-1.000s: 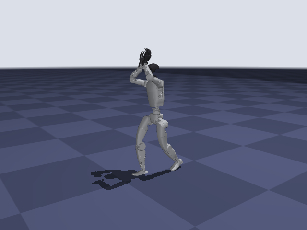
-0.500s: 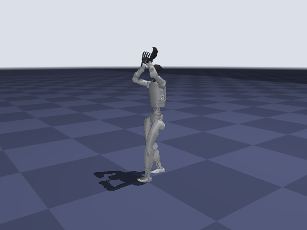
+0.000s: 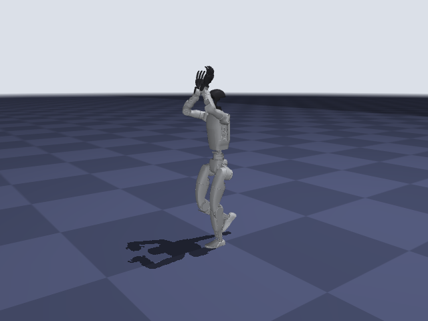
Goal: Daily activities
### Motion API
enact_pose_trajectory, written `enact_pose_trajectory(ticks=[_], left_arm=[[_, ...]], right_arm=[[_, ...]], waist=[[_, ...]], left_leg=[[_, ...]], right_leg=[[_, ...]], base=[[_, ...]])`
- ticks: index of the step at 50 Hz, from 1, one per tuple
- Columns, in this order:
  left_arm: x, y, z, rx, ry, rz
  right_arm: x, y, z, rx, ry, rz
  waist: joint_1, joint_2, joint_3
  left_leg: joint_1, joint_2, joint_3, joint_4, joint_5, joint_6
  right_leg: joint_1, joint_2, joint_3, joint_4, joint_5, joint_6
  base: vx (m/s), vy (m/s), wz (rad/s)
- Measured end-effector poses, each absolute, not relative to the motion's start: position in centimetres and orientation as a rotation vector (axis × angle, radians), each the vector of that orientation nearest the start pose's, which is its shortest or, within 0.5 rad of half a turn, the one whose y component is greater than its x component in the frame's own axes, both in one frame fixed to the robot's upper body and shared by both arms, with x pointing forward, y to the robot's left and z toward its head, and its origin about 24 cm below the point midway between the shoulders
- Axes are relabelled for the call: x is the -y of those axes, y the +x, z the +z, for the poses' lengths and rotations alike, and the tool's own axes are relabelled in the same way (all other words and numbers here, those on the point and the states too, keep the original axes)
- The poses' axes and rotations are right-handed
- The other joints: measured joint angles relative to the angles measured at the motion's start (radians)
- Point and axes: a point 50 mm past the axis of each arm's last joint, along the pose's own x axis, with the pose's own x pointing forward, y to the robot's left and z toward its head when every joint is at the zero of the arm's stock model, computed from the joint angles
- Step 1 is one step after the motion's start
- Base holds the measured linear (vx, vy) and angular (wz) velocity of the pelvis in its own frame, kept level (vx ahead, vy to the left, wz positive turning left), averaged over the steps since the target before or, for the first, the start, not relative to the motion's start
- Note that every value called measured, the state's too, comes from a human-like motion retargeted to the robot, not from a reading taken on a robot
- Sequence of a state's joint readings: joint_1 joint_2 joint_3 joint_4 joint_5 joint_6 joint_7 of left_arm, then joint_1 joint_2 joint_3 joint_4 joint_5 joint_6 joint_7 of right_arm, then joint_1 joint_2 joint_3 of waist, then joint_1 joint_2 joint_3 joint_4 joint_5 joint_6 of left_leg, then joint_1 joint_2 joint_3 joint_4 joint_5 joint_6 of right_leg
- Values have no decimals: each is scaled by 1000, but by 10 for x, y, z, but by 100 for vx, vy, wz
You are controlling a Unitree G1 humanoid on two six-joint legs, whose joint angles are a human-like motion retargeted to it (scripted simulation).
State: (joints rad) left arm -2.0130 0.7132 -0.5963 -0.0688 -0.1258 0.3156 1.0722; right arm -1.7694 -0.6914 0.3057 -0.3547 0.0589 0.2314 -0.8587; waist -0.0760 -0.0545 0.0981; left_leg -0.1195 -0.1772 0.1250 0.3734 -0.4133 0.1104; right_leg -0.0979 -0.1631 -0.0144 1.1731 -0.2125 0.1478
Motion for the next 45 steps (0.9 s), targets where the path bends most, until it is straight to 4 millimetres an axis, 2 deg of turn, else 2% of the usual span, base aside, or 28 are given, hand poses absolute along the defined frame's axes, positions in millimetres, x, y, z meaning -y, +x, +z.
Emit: enact_pose_trajectory(ticks=[5, 9, 18, 22, 27, 30, 35, 37, 40, 45], left_arm=[[-73, 136, 526, 1815, 39, 540], [-76, 136, 527, 1808, 33, 527], [-80, 131, 527, 1840, -5, 558], [-82, 129, 527, 1857, 0, 587], [-83, 126, 528, 1881, 23, 635], [-84, 123, 529, 1898, 42, 673], [-89, 116, 534, 1926, 77, 763], [-90, 115, 535, 1927, 90, 780], [-91, 114, 537, 1923, 103, 787], [-93, 111, 540, 1917, 92, 798]], right_arm=[[94, 105, 500, 1960, 89, -334], [91, 103, 503, 1964, 111, -319], [88, 104, 509, 1935, 180, -337], [87, 106, 511, 1918, 194, -354], [85, 107, 513, 1909, 192, -379], [83, 107, 514, 1911, 183, -400], [79, 102, 518, 1937, 159, -421], [79, 100, 519, 1942, 155, -430], [81, 97, 521, 1946, 153, -448], [82, 97, 524, 1926, 160, -451]], waist=[[-42, -5, -5], [-72, 9, -8], [-82, 49, -29], [-77, 66, -47], [-91, 98, -66], [-98, 124, -67], [-121, 181, -29], [-112, 200, -12], [-88, 217, 5], [-24, 221, 17]], left_leg=[[104, -37, -60, -80, -25, -3], [185, -40, -114, -149, -38, -17], [311, -14, -166, -198, -112, -53], [357, -2, -166, -175, -151, -64], [411, 38, -96, -105, -170, -103], [428, 73, -89, -3, -143, -141], [374, 215, -12, 357, 64, -235], [321, 275, 14, 525, 122, -249], [226, 366, 56, 729, 131, -228], [48, 469, 103, 833, 3, -157]], right_leg=[[-172, -48, -43, -46, -137, -67], [-273, -19, -66, -237, -175, -68], [-352, 100, -125, -751, -84, 0], [-347, 133, -143, -831, -40, 4], [-307, 157, -164, -801, -18, -30], [-268, 180, -166, -754, -45, -63], [-138, 238, -190, -755, -124, -129], [-84, 269, -192, -768, -149, -151], [-3, 307, -187, -800, -179, -170], [117, 335, -160, -861, -212, -166]], base=[[47, 6, 58], [42, 3, 64], [40, 1, 40], [48, -1, 31], [56, -2, 43], [60, -5, 32], [57, -6, 36], [52, -5, 8], [49, -5, -1], [43, -3, -19]])
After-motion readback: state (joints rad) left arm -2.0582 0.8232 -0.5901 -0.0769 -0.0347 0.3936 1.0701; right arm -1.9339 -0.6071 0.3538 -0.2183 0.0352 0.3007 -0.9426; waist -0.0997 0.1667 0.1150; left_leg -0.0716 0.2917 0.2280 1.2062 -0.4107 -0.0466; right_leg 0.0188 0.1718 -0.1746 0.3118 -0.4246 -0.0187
